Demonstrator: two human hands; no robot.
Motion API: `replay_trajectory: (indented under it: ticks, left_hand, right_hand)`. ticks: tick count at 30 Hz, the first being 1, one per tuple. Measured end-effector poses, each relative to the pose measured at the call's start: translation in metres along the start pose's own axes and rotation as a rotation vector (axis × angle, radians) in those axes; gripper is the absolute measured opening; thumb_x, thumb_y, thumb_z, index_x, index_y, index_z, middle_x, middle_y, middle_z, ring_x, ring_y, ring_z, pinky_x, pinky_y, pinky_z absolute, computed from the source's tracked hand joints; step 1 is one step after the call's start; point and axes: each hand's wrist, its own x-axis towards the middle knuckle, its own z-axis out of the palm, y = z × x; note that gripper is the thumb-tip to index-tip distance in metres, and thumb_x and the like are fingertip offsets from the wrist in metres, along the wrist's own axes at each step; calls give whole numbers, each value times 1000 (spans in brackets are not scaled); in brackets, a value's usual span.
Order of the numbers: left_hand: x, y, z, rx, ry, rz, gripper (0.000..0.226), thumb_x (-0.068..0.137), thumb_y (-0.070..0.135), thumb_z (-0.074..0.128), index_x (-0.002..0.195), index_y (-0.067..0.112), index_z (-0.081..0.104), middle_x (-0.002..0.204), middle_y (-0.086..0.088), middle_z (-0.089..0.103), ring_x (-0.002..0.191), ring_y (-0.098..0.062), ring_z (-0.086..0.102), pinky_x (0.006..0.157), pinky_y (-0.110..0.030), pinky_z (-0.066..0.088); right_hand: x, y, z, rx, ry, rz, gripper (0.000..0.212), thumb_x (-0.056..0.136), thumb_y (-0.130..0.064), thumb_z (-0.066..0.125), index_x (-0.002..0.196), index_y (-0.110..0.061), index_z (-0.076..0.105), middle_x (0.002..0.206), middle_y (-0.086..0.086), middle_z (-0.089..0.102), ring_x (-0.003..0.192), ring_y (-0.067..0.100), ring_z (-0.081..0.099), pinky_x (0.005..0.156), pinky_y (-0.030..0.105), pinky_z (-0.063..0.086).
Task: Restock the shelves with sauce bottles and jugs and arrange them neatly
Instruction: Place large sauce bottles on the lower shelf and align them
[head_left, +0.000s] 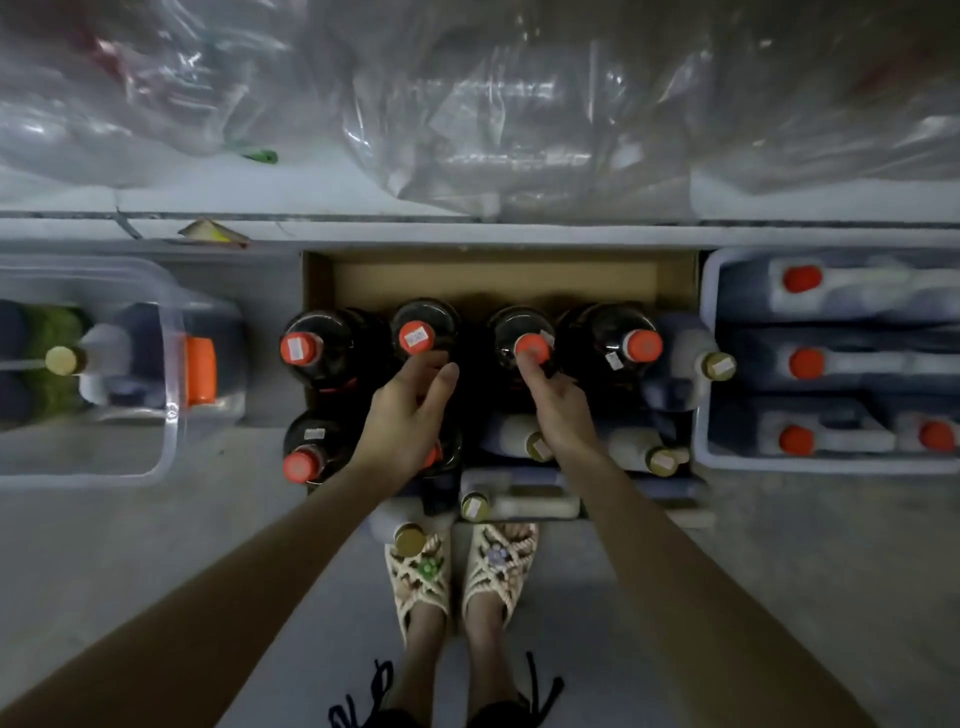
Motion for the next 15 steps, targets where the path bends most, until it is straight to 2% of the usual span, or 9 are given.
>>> replay_trajectory:
  ticks: [1,2,4,6,9,11,12,13,15]
  left_hand:
    - [4,-6,3,5,0,4,29,99,33,46,123,20,56,94,13,63,83,11,57,70,-5,42]
    - [8,-10,6,12,0,4,29,99,33,46,122,19,57,94,13,63,85,9,57,71,-6,42]
    - [14,-18,12,18,-2,-5,32,99,34,46,123,17,57,96,10,63,90,3,58,73,-8,42]
    - [20,-23,15,9,-4,-13,34,99,35,45,125,16,57,100,7,64,95,-3,59,78,-14,43]
    - [26,-25,18,-17,11,-27,32,100,35,44,123,17,57,97,8,65,96,-7,60,81,-22,46]
    - [29,-25,19,-22,14,-28,31,100,35,44,122,18,57,94,8,65,93,-6,61,81,-24,47]
    - [30,-24,20,-21,13,-25,31,100,35,44,122,18,57,94,7,65,92,-7,61,81,-25,48]
    - [31,-24,20,-22,9,-22,31,100,35,43,122,17,57,94,6,65,92,-8,61,82,-26,48]
    - [31,-23,20,-29,2,-13,31,100,35,43,122,18,57,97,4,65,94,-10,62,85,-31,49]
  right_hand:
    - [7,5,3,6,4,5,39,90,-57,54,104,-20,60,95,-3,62,95,17,59,75,26,41]
    - [13,9,4,1,-6,15,46,89,-59,53,110,-19,61,101,-4,63,98,16,59,79,28,43]
    - [22,16,7,-25,-9,59,69,87,-64,50,118,-3,61,120,16,61,109,28,59,96,45,46]
    - [28,18,9,-36,-12,58,77,88,-65,48,125,3,55,128,24,56,116,34,55,103,50,41]
    - [34,18,12,-10,-47,35,66,88,-66,46,116,-8,61,126,20,59,113,31,59,100,48,43]
    - [35,16,13,27,-68,30,48,89,-65,46,102,-23,66,116,8,66,103,19,62,88,36,46]
    - [37,17,13,61,-81,29,41,90,-63,46,101,-26,62,110,0,66,98,12,60,84,31,42]
    - [39,16,14,91,-84,34,39,91,-62,47,106,-28,59,107,-6,63,96,8,57,84,27,38]
    - [41,13,16,150,-51,53,46,90,-61,50,117,-24,56,111,-8,60,102,9,56,89,27,39]
